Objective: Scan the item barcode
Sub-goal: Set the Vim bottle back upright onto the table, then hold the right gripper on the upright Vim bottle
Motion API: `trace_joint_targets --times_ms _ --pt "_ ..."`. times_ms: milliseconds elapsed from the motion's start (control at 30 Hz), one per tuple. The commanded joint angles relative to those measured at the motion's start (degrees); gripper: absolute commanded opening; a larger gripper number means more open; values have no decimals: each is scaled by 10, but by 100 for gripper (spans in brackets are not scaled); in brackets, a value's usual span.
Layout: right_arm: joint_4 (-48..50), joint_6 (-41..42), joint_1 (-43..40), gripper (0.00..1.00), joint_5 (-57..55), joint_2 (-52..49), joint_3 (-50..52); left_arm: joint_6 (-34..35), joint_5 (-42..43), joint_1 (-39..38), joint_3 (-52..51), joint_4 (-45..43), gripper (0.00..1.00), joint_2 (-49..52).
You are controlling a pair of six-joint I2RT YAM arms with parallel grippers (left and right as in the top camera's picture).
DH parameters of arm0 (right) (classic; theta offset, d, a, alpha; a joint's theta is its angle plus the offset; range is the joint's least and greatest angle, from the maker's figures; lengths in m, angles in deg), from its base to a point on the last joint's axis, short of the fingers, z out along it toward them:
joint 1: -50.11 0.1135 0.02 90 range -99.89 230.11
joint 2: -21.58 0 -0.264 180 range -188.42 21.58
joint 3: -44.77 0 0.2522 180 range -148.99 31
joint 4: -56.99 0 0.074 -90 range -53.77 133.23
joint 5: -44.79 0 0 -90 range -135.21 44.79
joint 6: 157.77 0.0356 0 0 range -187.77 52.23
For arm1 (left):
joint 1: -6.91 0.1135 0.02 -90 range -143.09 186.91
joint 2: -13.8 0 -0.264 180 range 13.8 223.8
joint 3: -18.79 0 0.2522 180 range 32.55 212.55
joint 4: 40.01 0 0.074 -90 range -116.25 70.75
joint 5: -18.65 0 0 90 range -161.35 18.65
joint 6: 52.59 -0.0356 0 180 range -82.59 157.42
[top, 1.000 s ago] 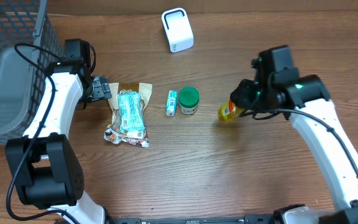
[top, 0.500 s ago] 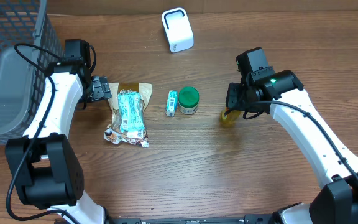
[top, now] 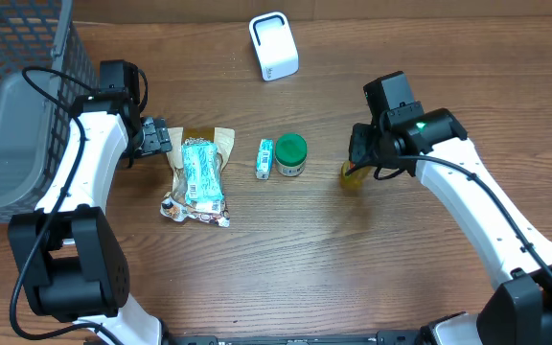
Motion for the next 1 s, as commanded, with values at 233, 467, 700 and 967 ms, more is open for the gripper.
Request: trace_joint_targets --times_ms 233,467,700,967 --pt "39 0 2 29 -21 -29 41 -2 -8 -2 3 -1 100 0" --pt "38 0 2 41 -22 -30 41 -2 -8 -2 3 -1 99 0" --pt "32 0 2 60 -21 -30 41 -2 -8 -2 3 -1 100 0" --pt "14 -1 2 59 -22 -30 41 -2 -8 -2 3 -1 100 0"
